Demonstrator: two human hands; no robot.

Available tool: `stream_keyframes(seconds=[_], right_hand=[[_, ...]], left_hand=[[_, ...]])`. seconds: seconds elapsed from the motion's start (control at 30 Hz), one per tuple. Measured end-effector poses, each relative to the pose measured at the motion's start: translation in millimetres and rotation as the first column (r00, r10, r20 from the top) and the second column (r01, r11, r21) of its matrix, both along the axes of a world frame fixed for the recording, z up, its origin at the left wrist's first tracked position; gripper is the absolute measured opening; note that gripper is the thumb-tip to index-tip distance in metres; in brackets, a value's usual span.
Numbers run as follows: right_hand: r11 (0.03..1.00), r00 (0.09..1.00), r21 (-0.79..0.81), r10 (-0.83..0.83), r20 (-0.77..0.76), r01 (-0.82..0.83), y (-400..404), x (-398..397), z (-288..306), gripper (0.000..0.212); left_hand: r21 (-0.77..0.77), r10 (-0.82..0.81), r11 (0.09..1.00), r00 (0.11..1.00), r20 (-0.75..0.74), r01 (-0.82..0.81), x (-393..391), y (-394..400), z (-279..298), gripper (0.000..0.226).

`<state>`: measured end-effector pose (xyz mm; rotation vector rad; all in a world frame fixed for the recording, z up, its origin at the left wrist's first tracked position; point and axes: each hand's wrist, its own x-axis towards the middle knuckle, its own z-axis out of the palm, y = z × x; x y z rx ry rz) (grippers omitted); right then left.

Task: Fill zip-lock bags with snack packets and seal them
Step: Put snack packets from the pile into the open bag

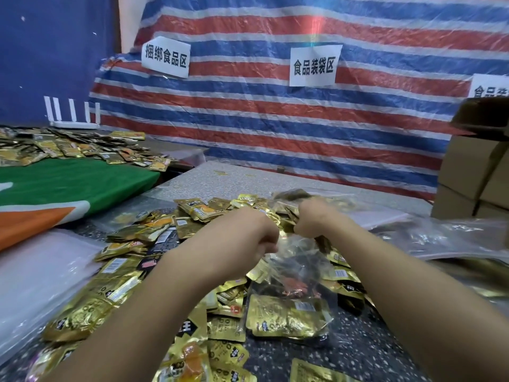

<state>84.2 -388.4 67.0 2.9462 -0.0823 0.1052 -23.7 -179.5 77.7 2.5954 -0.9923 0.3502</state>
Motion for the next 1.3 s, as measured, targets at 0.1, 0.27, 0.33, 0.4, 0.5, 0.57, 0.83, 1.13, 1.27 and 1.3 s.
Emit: stream_keyframes(seconds=[0.1,0.27,0.33,0.4,0.5,0.57,0.83,1.13,1.27,1.3], right_hand=[[0.996,1.0,0.085,-0.009,0.016,0.008,-3.8,-8.9,-5.9,0.013],[0.995,0.999,0.097,-0.024,-0.032,0.027,-4.7,-20.4,-17.7,0.019],[0.996,0.999,0.089,-0.022,-0.031,0.025,-2.9,-22.8,-19.0,0.019],[0.992,0.999,0.12,-0.033,-0.006,0.034,-4.0,-26.3,-14.7,0.011],[0.928,0.995,0.362,-0.097,0.007,0.088,-11.7,-33.5,3.5,0.006],[0.772,0.991,0.627,-0.133,0.001,0.103,-18.9,-44.1,19.2,0.009],[-0.517,0.935,0.79,-0.062,0.35,-0.331,-39.3,-100.6,64.1,0.036],[-0.418,0.88,0.855,0.219,0.422,-0.307,-37.6,-123.2,43.5,0.042],[-0.115,0.865,0.937,0.36,0.35,-0.331,-44.3,-128.0,44.9,0.04],[-0.018,0.873,0.935,0.353,0.337,-0.354,-43.7,-128.3,46.0,0.039]], left_hand=[[-0.04,0.006,0.999,1.0,-0.01,-0.007,1.2,-0.1,0.1,0.019],[-0.023,-0.01,1.0,1.0,-0.011,0.01,-1.5,-5.3,-2.6,0.014],[-0.016,-0.015,1.0,1.0,-0.019,0.015,-1.7,-5.9,-3.0,0.013],[-0.026,-0.022,0.999,0.999,-0.026,0.022,-1.9,-4.8,-1.7,0.014],[-0.072,-0.036,0.997,0.999,-0.024,0.034,-1.4,-1.0,1.5,0.013],[-0.118,-0.05,0.992,0.999,-0.006,0.049,-0.7,0.9,3.7,0.011],[-0.213,-0.144,0.962,0.98,0.135,0.171,-0.3,-1.9,4.1,0.013],[-0.291,-0.151,0.938,0.978,0.143,0.188,-1.7,-1.1,4.0,0.013],[-0.305,-0.152,0.931,0.973,0.174,0.2,-1.4,-0.6,5.1,0.014],[-0.307,-0.153,0.93,0.973,0.173,0.201,-1.1,-0.7,5.1,0.014]])
